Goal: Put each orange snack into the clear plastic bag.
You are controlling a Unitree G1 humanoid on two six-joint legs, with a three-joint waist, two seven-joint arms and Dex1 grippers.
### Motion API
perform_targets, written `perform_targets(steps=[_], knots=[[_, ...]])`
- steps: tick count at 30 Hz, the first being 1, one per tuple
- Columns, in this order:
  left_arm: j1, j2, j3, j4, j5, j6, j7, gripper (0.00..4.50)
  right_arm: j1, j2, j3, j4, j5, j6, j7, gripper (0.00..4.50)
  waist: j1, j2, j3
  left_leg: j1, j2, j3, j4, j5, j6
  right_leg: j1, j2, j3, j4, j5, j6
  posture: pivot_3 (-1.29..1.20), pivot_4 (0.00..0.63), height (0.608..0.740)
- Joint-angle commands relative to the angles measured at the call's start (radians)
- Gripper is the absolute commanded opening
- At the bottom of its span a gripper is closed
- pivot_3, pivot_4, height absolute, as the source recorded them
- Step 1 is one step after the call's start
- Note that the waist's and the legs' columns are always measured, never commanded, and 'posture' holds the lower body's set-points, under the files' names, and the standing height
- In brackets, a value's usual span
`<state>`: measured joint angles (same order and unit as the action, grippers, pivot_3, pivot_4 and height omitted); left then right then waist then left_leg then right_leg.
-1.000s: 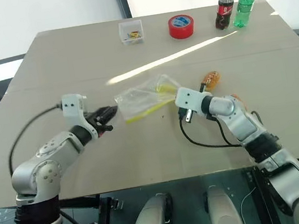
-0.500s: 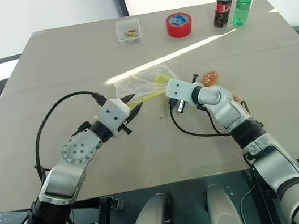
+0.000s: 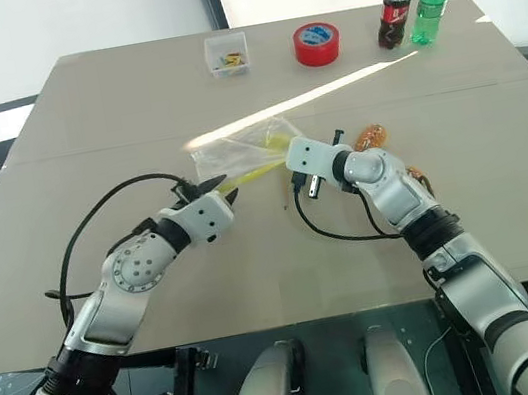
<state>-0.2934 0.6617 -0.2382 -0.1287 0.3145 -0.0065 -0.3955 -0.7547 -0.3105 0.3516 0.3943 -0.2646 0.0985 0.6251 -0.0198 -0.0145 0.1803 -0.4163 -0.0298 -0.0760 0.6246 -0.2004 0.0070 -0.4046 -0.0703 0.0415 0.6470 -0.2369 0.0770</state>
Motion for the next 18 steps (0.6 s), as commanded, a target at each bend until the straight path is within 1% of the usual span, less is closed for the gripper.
perform_targets(steps=[1, 2, 3, 6, 7, 13, 14, 15, 16, 17, 18], knots=[[-0.02, 0.011, 0.033, 0.003, 0.041, -0.048, 0.02, 1.61, -0.016, 0.004, -0.024, -0.043, 0.012, -0.004, -0.006, 0.0, 0.0, 0.0, 0.0, 0.0, 0.0, 0.0, 0.0, 0.0, 0.0, 0.0, 0.0, 0.0, 0.0, 0.0, 0.0, 0.0, 0.15, 0.74], [-0.021, 0.014, 0.034, 0.009, 0.05, -0.059, 0.021, 1.61, -0.015, 0.005, -0.024, -0.045, 0.012, -0.003, -0.007, 0.0, 0.0, 0.0, 0.0, 0.0, 0.0, 0.0, 0.0, 0.0, 0.0, 0.0, 0.0, 0.0, 0.001, 0.0, 0.0, 0.0, 0.15, 0.74], [-0.021, 0.014, 0.035, 0.015, 0.054, -0.067, 0.021, 1.36, -0.015, 0.007, -0.025, -0.046, 0.013, -0.002, -0.007, 0.0, 0.0, 0.0, 0.0, 0.0, 0.0, 0.0, 0.0, 0.0, 0.0, 0.0, 0.0, 0.0, 0.001, 0.0, 0.0, 0.0, 0.15, 0.74], [-0.019, 0.016, 0.042, 0.027, 0.07, -0.076, 0.021, 0.53, -0.014, 0.009, -0.024, -0.049, 0.014, 0.0, -0.008, 0.0, -0.001, 0.0, 0.0, 0.0, 0.0, 0.0, 0.0, 0.0, 0.0, 0.0, 0.0, 0.0, 0.001, 0.0, 0.0, 0.0, 0.15, 0.74], [-0.018, 0.017, 0.044, 0.032, 0.076, -0.077, 0.022, 0.03, -0.015, 0.008, -0.025, -0.049, 0.014, -0.001, -0.007, 0.0, -0.001, 0.0, 0.0, 0.0, 0.0, 0.0, 0.0, 0.0, 0.0, 0.0, 0.0, 0.0, 0.002, 0.0, 0.0, 0.0, 0.15, 0.74], [-0.01, 0.004, 0.059, 0.046, 0.073, -0.073, 0.017, 0.03, -0.009, -0.012, -0.017, -0.075, 0.009, 0.019, 0.033, 0.0, -0.001, 0.0, 0.0, 0.0, 0.0, 0.0, 0.002, 0.0, 0.0, -0.001, 0.0, 0.0, 0.005, 0.0, 0.0, 0.0, 0.15, 0.74], [-0.009, 0.0, 0.059, 0.045, 0.07, -0.07, 0.014, 0.0, -0.006, -0.015, -0.019, -0.087, 0.01, 0.025, 0.039, 0.57, -0.001, 0.0, 0.0, 0.0, 0.0, 0.0, 0.002, 0.0, 0.0, -0.001, 0.0, 0.0, 0.005, 0.0, 0.0, 0.0, 0.15, 0.74], [-0.009, -0.006, 0.058, 0.045, 0.066, -0.067, 0.009, 0.0, -0.004, -0.019, -0.023, -0.1, 0.014, 0.031, 0.045, 0.86, -0.001, 0.0, 0.0, 0.0, 0.0, 0.0, 0.003, 0.0, 0.0, -0.001, 0.0, 0.0, 0.006, 0.0, 0.0, 0.0, 0.15, 0.74], [-0.007, -0.014, 0.06, 0.045, 0.059, -0.062, 0.003, 0.0, -0.003, -0.022, -0.027, -0.113, 0.017, 0.035, 0.049, 1.42, -0.001, 0.0, 0.0, 0.0, 0.0, 0.0, 0.004, 0.0, 0.0, -0.001, 0.0, 0.0, 0.007, 0.0, 0.0, 0.0, 0.15, 0.74], [-0.004, -0.023, 0.062, 0.044, 0.05, -0.055, -0.001, 0.0, -0.001, -0.024, -0.035, -0.127, 0.021, 0.033, 0.044, 1.77, -0.001, 0.0, 0.0, 0.0, 0.0, 0.0, 0.004, 0.0, 0.0, -0.001, 0.0, 0.0, 0.008, 0.0, 0.0, 0.0, 0.15, 0.74], [-0.003, -0.03, 0.064, 0.043, 0.046, -0.05, -0.005, 0.0, 0.0, -0.024, -0.045, -0.139, 0.026, 0.032, 0.035, 2.21, -0.001, 0.0, 0.0, 0.0, 0.0, 0.0, 0.005, 0.0, 0.0, -0.001, 0.0, 0.0, 0.009, 0.0, 0.0, 0.0, 0.15, 0.74]])
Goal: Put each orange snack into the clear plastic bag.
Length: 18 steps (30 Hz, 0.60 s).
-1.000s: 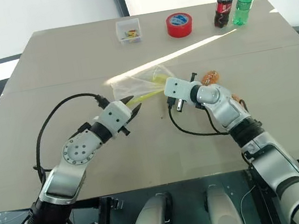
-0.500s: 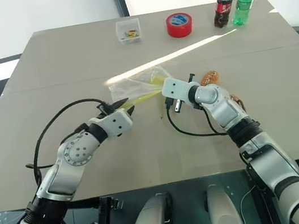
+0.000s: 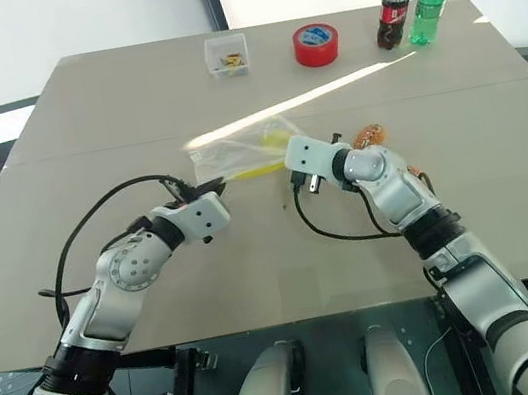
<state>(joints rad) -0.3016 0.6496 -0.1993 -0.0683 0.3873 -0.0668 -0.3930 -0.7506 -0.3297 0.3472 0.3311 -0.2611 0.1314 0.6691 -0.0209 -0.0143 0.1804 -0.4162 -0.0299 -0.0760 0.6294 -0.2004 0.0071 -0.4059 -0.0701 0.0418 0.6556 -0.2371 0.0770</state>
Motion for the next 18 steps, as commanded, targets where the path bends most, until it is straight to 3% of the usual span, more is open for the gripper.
perform_targets(steps=[1, 2, 6, 10, 13, 14, 18], knots=[[0.006, -0.023, 0.028, -0.019, -0.03, 0.013, -0.012, 0.0, -0.003, -0.004, -0.05, -0.09, 0.029, 0.009, -0.013, 2.72, 0.0, 0.0, 0.0, 0.0, 0.0, 0.0, 0.001, 0.0, 0.0, 0.0, 0.0, 0.0, 0.001, 0.0, 0.0, 0.0, 0.15, 0.74], [0.007, -0.032, 0.033, -0.021, -0.041, 0.022, -0.018, 0.0, -0.001, -0.003, -0.062, -0.11, 0.042, 0.025, -0.011, 3.22, -0.001, 0.0, 0.0, 0.0, 0.0, 0.0, 0.001, 0.0, 0.0, 0.0, 0.0, 0.0, 0.001, 0.0, 0.0, 0.0, 0.15, 0.74], [0.009, -0.055, 0.049, -0.025, -0.081, 0.051, -0.038, 0.0, 0.02, 0.017, -0.105, -0.198, 0.106, 0.113, -0.005, 3.22, -0.001, 0.0, 0.0, 0.0, 0.0, -0.001, 0.003, 0.0, 0.0, 0.0, 0.0, 0.0, 0.003, 0.0, 0.0, 0.0, 0.15, 0.74], [0.007, -0.106, 0.081, -0.046, -0.163, 0.132, -0.067, 0.0, 0.073, 0.066, -0.16, -0.292, 0.207, 0.216, -0.003, 1.81, -0.002, 0.0, 0.0, 0.0, 0.0, -0.002, 0.003, 0.0, 0.0, 0.0, 0.0, 0.0, 0.004, 0.0, 0.0, 0.0, 0.15, 0.74], [0.0, -0.14, 0.106, -0.07, -0.227, 0.204, -0.091, 0.0, 0.092, 0.072, -0.155, -0.314, 0.215, 0.243, -0.016, 0.35, -0.005, 0.0, 0.0, 0.0, 0.0, -0.003, 0.004, 0.0, 0.0, 0.0, 0.0, 0.0, 0.004, 0.0, 0.0, 0.0, 0.15, 0.74], [-0.002, -0.152, 0.116, -0.078, -0.249, 0.232, -0.098, 0.0, 0.096, 0.078, -0.152, -0.316, 0.219, 0.251, -0.02, 0.06, -0.006, 0.0, 0.0, 0.0, 0.0, -0.003, 0.004, 0.0, 0.0, 0.0, 0.0, 0.0, 0.004, 0.0, 0.0, 0.0, 0.15, 0.74], [-0.011, -0.164, 0.13, -0.1, -0.279, 0.287, -0.109, 0.0, 0.1, 0.089, -0.139, -0.307, 0.227, 0.258, -0.03, 0.06, -0.014, 0.0, 0.0, 0.001, 0.0, -0.005, 0.005, 0.0, 0.0, 0.0, 0.0, 0.0, 0.005, 0.0, 0.0, 0.0, 0.15, 0.74]])
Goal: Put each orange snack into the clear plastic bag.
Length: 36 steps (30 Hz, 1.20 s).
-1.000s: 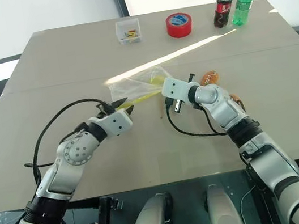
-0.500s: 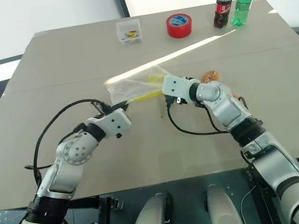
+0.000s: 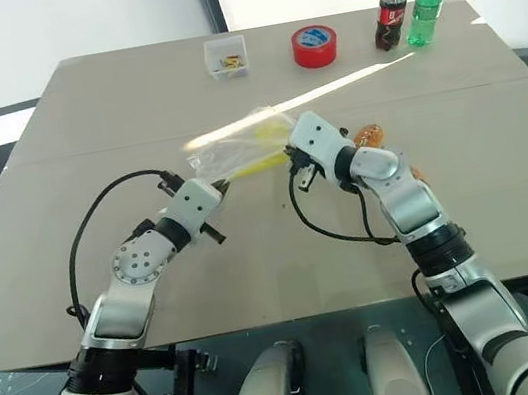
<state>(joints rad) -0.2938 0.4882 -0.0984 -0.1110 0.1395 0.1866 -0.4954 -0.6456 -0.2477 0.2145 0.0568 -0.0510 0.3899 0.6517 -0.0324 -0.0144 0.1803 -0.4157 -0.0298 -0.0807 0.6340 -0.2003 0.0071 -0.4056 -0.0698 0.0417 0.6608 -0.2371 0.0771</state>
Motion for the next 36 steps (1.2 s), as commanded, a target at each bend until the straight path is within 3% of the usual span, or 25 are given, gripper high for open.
perform_targets(steps=[1, 16, 24, 36], knots=[[-0.022, -0.004, 0.031, -0.061, -0.036, 0.042, -0.007, 0.0, -0.007, 0.008, -0.001, -0.02, 0.014, -0.006, -0.014, 0.06, -0.005, 0.0, 0.0, 0.0, 0.0, 0.0, 0.0, 0.0, 0.0, 0.0, 0.0, 0.0, 0.0, 0.0, 0.0, 0.0, 0.15, 0.74], [-0.012, 0.031, 0.0, -0.134, -0.008, 0.059, -0.042, 0.0, -0.107, 0.053, -0.014, 0.205, 0.014, -0.107, -0.065, 0.06, -0.009, 0.0, 0.0, 0.0, 0.0, -0.001, 0.0, 0.0, 0.0, 0.0, 0.0, 0.001, 0.0, 0.0, 0.0, 0.0, 0.15, 0.74], [-0.016, 0.03, 0.004, -0.116, 0.01, 0.05, -0.024, 0.0, -0.074, 0.001, -0.001, 0.067, 0.069, -0.001, 0.054, 0.06, -0.008, 0.0, 0.0, 0.0, 0.0, -0.001, 0.0, 0.0, 0.0, 0.0, 0.0, 0.001, 0.0, 0.0, 0.0, 0.0, 0.15, 0.74], [-0.019, 0.023, -0.006, -0.098, 0.006, 0.025, -0.02, 0.0, -0.086, 0.02, -0.005, 0.042, 0.096, 0.059, 0.018, 0.06, -0.008, 0.0, 0.0, 0.0, 0.0, -0.001, 0.0, 0.0, 0.0, 0.0, 0.0, 0.0, 0.0, 0.0, 0.0, 0.0, 0.15, 0.74]])
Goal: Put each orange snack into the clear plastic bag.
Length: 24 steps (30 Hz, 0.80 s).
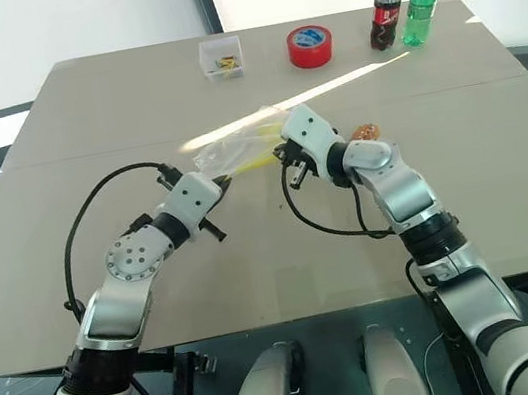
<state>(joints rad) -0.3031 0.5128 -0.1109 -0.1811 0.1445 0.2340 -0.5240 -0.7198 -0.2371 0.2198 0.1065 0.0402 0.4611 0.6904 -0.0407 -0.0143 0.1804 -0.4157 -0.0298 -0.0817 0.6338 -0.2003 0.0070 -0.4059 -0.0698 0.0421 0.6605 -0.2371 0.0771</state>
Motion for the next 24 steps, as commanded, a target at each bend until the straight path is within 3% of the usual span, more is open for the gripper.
perform_targets(steps=[1, 11, 21, 24], knots=[[-0.007, -0.003, 0.005, -0.031, 0.0, -0.024, 0.007, 0.0, -0.014, 0.015, -0.012, 0.003, 0.004, -0.013, -0.03, 0.06, 0.0, 0.0, 0.0, 0.0, 0.0, 0.0, 0.0, 0.0, 0.0, 0.0, 0.0, 0.0, 0.0, 0.0, 0.0, 0.0, 0.15, 0.74], [0.02, -0.005, -0.024, -0.043, -0.005, -0.053, -0.01, 0.0, -0.085, 0.105, -0.036, 0.187, -0.02, -0.122, -0.163, 0.06, -0.002, 0.0, 0.0, 0.0, 0.0, 0.001, 0.0, 0.0, 0.0, -0.001, 0.0, 0.001, 0.0, 0.0, 0.0, 0.0, 0.15, 0.74], [0.007, -0.011, -0.037, -0.041, 0.009, -0.063, -0.002, 0.0, -0.189, 0.102, 0.225, 0.577, -0.372, -0.596, -0.344, 0.06, -0.001, 0.0, 0.0, 0.0, 0.0, 0.003, 0.0, 0.0, 0.0, -0.002, 0.0, 0.001, 0.0, 0.0, 0.0, 0.0, 0.15, 0.74], [0.004, -0.015, -0.038, -0.042, 0.017, -0.06, 0.006, 0.0, -0.243, 0.063, 0.291, 0.654, -0.516, -0.682, -0.466, 0.86, -0.002, 0.0, 0.0, 0.0, 0.0, 0.003, -0.001, 0.0, 0.0, -0.003, 0.0, 0.003, 0.001, 0.0, 0.0, 0.0, 0.15, 0.74]])
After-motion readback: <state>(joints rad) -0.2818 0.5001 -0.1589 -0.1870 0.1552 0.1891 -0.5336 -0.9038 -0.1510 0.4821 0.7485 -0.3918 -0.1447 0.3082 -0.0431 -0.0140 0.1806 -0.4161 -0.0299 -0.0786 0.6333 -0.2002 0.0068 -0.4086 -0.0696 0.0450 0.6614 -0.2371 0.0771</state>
